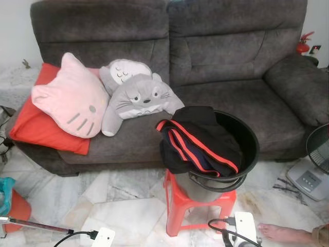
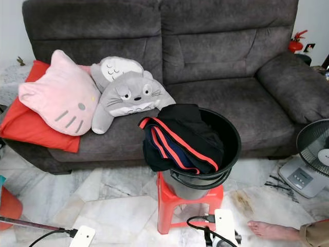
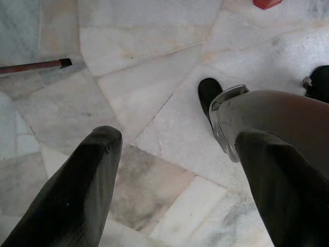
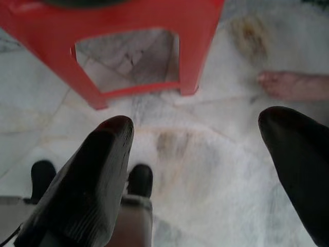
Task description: Hang hanger
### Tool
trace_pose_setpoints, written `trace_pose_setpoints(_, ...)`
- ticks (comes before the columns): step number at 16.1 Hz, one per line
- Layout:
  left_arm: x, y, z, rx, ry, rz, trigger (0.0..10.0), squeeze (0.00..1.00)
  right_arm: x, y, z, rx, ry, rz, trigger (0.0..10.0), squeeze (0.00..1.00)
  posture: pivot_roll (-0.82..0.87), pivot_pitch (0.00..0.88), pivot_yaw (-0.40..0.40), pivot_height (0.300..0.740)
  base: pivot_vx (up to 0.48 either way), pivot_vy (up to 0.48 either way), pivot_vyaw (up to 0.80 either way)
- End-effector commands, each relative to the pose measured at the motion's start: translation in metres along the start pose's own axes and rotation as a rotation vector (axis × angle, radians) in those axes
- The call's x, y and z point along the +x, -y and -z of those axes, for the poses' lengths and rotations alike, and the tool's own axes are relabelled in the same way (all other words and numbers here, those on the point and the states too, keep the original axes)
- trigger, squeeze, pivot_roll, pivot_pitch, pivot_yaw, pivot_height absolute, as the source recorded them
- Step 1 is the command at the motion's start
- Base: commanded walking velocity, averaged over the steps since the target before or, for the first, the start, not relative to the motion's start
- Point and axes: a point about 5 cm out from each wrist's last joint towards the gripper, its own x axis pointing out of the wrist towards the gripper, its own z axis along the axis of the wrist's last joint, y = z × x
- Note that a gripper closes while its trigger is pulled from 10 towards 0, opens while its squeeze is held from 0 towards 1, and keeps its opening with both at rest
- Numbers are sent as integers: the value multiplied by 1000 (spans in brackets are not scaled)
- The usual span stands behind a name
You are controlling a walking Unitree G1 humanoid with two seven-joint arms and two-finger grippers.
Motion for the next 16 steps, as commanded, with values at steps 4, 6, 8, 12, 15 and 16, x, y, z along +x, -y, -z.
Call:
trace_pose_setpoints(4, 0, -1, 3, 23, -11, 5, 10000, 0, -1, 1, -11, -76, 128, 11, 10000, 0, 9, 0, 30, 740, 0, 0, 0)
trace_pose_setpoints(6, 0, -1, 3, 29, -10, 8, 10000, 0, -1, 1, -10, -76, 128, 20, 10000, 0, 12, 0, 24, 740, 0, 0, 0)
trace_pose_setpoints(8, 0, -1, 3, 30, -9, 6, 10000, 0, -2, 1, -11, -64, 146, 28, 10000, 0, 7, 0, 26, 740, 0, 0, 0)
trace_pose_setpoints(12, 0, -2, 2, 44, -10, 7, 10000, 0, -2, 0, -11, -43, 159, 31, 10000, 0, -6, 0, 29, 740, 0, 0, 0)
trace_pose_setpoints(15, 0, -2, 2, 44, -7, 7, 10000, 0, -2, -1, -12, -76, 155, -5, 10000, 0, -3, 0, 24, 740, 0, 0, 0)
trace_pose_setpoints(16, 0, -2, 1, 46, -7, 7, 10000, 0, -2, -2, -12, -76, 147, -25, 10000, 0, -9, 0, 25, 740, 0, 0, 0)
